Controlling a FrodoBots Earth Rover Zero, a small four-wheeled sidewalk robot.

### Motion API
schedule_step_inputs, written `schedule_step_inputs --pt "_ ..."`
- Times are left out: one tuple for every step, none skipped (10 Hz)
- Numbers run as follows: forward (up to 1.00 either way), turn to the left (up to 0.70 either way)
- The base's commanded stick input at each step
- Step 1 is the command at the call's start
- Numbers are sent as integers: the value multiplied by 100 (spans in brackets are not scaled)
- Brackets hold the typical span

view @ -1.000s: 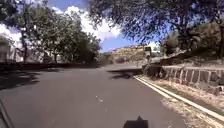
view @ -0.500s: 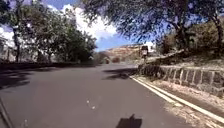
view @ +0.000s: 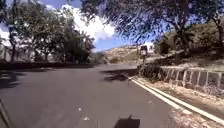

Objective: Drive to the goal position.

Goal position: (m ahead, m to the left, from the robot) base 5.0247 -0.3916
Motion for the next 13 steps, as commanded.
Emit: schedule_step_inputs --pt "50 0" --pt "50 0" --pt "50 0" --pt "50 0" --pt "50 0" --pt "50 0" --pt "50 0" --pt "50 0" --pt "50 0" --pt "50 0" --pt "50 0" --pt "50 0" --pt "50 0"
